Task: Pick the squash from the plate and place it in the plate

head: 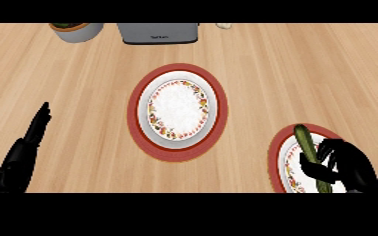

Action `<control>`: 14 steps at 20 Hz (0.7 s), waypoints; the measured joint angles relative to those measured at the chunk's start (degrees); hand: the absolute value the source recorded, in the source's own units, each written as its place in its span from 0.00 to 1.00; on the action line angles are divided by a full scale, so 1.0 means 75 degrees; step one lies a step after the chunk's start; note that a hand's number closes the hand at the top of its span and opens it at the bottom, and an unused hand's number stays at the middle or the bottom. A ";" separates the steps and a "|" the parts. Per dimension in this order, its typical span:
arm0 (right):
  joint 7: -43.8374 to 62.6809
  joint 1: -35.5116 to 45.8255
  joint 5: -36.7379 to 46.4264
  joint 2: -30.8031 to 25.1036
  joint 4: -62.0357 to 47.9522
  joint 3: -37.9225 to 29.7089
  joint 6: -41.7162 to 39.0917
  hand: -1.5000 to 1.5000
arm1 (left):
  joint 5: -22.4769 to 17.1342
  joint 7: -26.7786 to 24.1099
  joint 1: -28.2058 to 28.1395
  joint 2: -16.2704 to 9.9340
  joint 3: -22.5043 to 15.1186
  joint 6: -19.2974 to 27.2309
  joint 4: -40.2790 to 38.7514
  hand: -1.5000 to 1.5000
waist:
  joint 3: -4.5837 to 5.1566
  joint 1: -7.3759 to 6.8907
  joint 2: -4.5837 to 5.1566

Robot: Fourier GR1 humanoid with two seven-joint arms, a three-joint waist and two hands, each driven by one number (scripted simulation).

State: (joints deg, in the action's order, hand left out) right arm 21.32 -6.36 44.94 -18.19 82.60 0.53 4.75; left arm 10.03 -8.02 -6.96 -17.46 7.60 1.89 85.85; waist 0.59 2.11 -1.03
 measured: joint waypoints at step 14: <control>0.2319 -0.1968 0.3597 0.0446 0.5793 0.1639 0.0929 1.00 | 0.0072 0.0091 0.0039 0.0069 -0.0088 -0.0096 0.0134 0.50 | -0.0059 -0.0140 0.0075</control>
State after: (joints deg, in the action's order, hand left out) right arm 38.71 -21.12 71.91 -14.84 126.05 12.82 11.71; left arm 10.57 -7.34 -6.67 -16.95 6.94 1.17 86.85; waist 0.15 1.06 -0.46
